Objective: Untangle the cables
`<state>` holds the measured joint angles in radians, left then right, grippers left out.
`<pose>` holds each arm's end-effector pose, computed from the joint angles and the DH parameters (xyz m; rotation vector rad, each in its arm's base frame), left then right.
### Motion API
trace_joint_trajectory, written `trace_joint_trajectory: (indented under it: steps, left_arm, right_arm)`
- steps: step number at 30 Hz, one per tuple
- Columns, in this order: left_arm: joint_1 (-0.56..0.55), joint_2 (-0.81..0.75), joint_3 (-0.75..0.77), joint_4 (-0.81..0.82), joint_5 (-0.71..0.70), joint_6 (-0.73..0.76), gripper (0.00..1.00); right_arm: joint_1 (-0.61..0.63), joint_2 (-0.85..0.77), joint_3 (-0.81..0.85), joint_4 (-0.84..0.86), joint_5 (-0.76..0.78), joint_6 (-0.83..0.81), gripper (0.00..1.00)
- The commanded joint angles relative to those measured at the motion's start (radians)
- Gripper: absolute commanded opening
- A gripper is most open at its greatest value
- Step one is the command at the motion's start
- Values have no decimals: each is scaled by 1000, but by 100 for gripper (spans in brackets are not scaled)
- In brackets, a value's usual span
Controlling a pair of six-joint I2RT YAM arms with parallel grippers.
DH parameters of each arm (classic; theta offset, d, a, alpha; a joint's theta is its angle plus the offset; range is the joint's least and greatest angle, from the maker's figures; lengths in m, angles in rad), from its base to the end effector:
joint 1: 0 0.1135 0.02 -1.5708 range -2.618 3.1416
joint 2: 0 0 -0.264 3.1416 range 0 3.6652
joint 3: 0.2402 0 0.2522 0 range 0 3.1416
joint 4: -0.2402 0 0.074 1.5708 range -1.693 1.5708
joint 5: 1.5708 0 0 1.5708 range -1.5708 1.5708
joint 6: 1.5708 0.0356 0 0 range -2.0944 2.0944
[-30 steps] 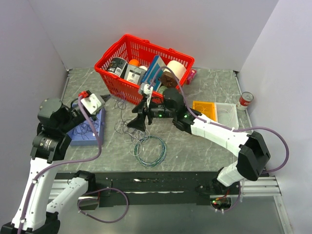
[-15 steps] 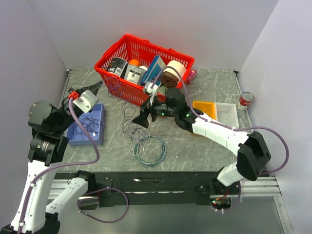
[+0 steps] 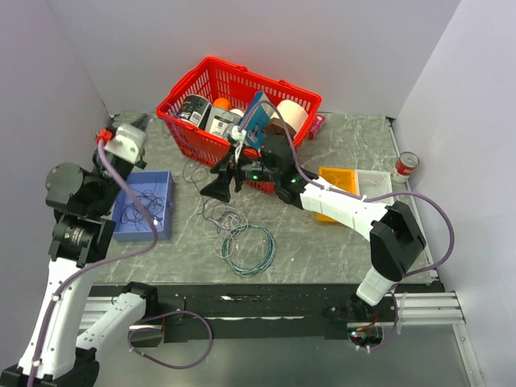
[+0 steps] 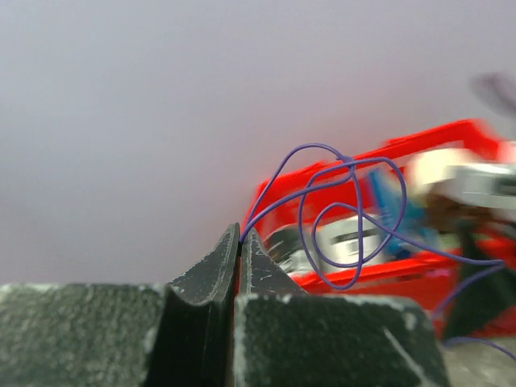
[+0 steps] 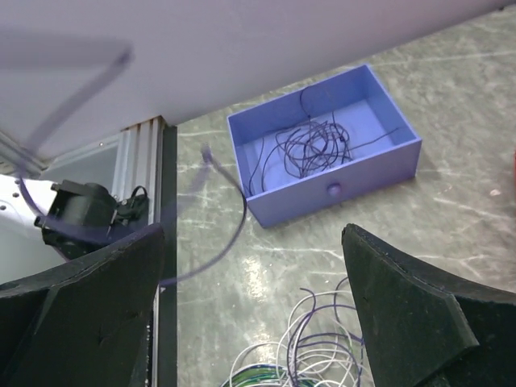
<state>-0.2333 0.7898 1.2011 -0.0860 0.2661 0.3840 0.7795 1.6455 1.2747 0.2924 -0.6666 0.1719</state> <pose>0.1315 -0.0409 0.4886 0.5950 1.1077 -0.0354 0.2629 0.2908 0.3359 -1.0324 1.4660 1.2487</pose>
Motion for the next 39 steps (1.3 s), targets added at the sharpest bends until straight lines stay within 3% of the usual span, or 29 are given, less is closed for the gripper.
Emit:
trace_joint_trajectory:
  steps: [1, 8, 13, 21, 32, 33, 34, 35, 36, 38, 39]
  left_arm:
    - [18, 51, -1, 3, -462, -20, 1]
    - [268, 25, -67, -129, -433, -112, 1]
    - [356, 29, -172, -216, -374, -138, 1]
    - [428, 153, -242, -233, -328, -156, 1]
    - [427, 178, -495, -253, -202, -83, 1]
    - [430, 189, -518, -255, -221, -79, 4]
    - [427, 203, -526, -253, -238, -79, 16]
    - [428, 198, -531, -250, -255, -80, 57]
    - [428, 189, -535, -242, -246, -56, 79]
    - [427, 122, -540, -225, -187, 8, 99]
    - [427, 89, -548, -218, -77, 48, 100]
  right_arm:
    - [7, -4, 32, -5, 4, 0, 99]
    - [6, -26, 0, -74, 21, -58, 100]
    - [7, -38, -23, -84, 21, -71, 100]
    - [7, -79, -67, -105, 51, -100, 100]
    - [7, -93, -92, -139, 90, -124, 100]
    - [7, -92, -90, -144, 96, -129, 100]
    - [7, -95, -89, -153, 101, -132, 100]
    - [7, -96, -87, -171, 105, -143, 100]
    - [7, -96, -87, -183, 122, -150, 100]
    - [7, -108, -101, -206, 136, -163, 100]
    - [7, -115, -107, -213, 145, -163, 100]
